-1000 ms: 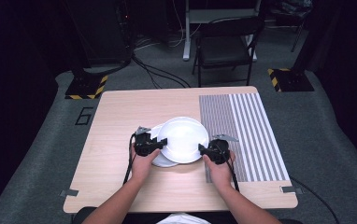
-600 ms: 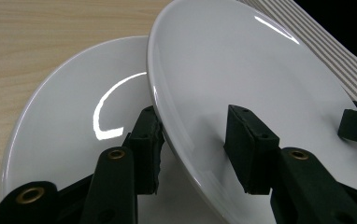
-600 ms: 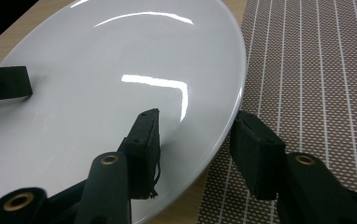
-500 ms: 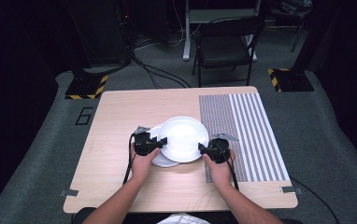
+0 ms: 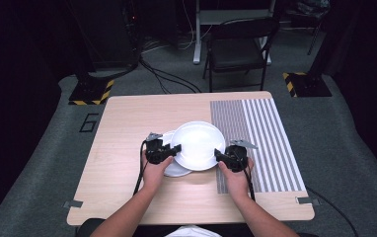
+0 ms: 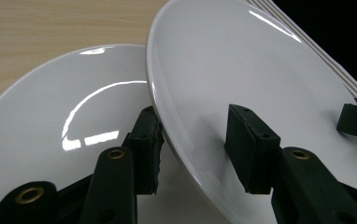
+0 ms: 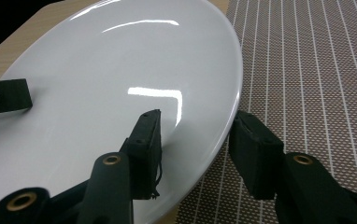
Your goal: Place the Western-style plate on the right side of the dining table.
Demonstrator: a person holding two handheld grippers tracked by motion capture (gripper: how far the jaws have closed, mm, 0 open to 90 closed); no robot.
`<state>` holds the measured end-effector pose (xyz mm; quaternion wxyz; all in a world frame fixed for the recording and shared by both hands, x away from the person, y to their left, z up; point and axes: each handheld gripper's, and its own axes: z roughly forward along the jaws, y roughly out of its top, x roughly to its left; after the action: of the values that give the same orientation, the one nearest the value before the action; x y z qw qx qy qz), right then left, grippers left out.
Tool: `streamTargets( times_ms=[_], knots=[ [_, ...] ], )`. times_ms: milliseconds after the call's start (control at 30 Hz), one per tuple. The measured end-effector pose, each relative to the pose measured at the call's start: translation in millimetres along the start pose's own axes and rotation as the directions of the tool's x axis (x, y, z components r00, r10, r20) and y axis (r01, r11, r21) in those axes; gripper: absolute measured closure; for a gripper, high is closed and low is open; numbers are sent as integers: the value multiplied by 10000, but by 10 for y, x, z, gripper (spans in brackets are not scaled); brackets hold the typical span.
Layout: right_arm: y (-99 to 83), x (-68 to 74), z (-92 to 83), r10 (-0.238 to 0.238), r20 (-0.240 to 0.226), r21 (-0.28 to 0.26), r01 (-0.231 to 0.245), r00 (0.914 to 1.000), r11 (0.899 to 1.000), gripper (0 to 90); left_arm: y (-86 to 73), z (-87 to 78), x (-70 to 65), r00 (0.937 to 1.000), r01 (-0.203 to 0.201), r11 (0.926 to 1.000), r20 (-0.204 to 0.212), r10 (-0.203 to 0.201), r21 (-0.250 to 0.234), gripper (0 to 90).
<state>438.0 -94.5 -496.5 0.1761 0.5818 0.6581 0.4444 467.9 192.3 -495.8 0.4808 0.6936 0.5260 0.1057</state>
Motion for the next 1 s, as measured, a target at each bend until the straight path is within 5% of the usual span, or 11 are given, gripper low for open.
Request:
streamTargets(
  times_ms=[1000],
  knots=[
    [87,-165,-122,565,165,-428,-557,9983,9975,558,187,161,-178,9997,-146,9999,214,147,-65,564]
  ],
)
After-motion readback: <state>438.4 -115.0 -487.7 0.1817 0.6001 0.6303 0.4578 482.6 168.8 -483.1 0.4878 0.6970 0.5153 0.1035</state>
